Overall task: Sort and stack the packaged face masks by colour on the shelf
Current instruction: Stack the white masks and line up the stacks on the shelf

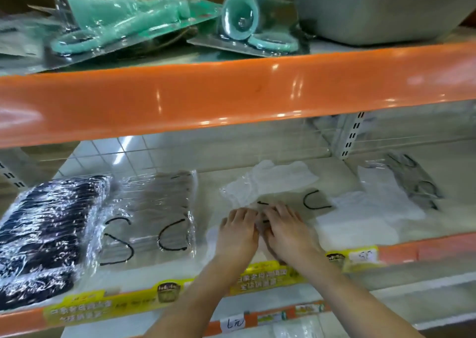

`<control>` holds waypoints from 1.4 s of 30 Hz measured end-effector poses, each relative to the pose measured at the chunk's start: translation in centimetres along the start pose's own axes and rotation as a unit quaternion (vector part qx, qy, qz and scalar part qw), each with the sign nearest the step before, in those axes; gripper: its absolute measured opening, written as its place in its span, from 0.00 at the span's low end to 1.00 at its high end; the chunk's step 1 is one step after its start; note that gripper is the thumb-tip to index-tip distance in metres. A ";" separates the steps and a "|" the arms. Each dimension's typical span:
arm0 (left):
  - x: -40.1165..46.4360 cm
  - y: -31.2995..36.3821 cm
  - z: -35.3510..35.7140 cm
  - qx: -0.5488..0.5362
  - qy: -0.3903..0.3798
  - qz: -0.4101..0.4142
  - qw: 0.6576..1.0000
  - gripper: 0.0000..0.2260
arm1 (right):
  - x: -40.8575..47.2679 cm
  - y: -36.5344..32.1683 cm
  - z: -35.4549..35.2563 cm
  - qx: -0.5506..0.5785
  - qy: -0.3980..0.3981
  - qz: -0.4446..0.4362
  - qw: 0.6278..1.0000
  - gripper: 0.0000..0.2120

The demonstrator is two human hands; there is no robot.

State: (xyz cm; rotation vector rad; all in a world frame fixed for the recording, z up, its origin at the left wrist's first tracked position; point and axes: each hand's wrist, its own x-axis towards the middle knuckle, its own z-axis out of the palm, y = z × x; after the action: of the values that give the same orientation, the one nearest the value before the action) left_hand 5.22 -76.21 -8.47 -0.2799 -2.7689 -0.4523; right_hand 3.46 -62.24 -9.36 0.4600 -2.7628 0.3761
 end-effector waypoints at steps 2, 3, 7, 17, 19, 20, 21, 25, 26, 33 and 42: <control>0.5 1.1 0.8 0.013 0.006 0.002 1.000 0.16 | 0.0 1.8 -0.6 -0.012 -0.006 0.003 1.000 0.19; 0.8 1.9 1.2 0.017 0.004 0.003 1.000 0.16 | -0.1 2.7 -0.9 -0.014 -0.004 0.005 1.000 0.19; 1.8 3.7 2.3 0.012 0.006 0.011 1.000 0.15 | -0.9 6.0 -1.3 -0.004 0.011 0.008 1.000 0.22; 1.7 3.9 4.4 0.025 0.018 0.003 1.000 0.16 | -1.4 7.8 -1.1 0.008 0.033 0.019 0.999 0.21; 1.6 3.9 4.5 0.026 0.031 0.010 0.999 0.13 | -1.5 7.8 -1.0 0.008 0.041 0.019 0.999 0.22; 1.6 3.9 4.6 0.027 0.033 0.011 0.999 0.13 | -1.5 7.8 -0.9 0.003 0.043 0.017 0.999 0.22; 1.5 3.9 4.5 0.026 0.032 0.009 0.999 0.14 | -1.6 7.8 -0.9 -0.003 0.043 0.017 0.999 0.21; 1.3 3.9 4.5 0.021 0.044 0.009 0.999 0.15 | -1.7 8.0 -0.7 -0.015 0.067 0.018 0.997 0.17; 1.3 4.0 4.4 0.018 0.051 0.010 0.998 0.14 | -1.8 8.1 -0.7 -0.021 0.075 0.014 0.997 0.17; 1.1 4.6 3.7 -0.038 0.085 0.018 0.995 0.08 | -1.9 7.9 -1.5 -0.003 0.088 0.029 0.996 0.16; 1.0 4.8 2.9 -0.060 0.151 0.038 0.986 0.05 | -2.0 8.2 -1.4 0.007 0.104 0.055 0.993 0.12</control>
State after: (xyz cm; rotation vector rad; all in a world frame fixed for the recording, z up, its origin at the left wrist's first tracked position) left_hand 4.62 -70.59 -9.42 -0.3152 -2.4324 -0.5918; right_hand 2.80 -53.80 -10.39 0.2564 -2.5893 0.4439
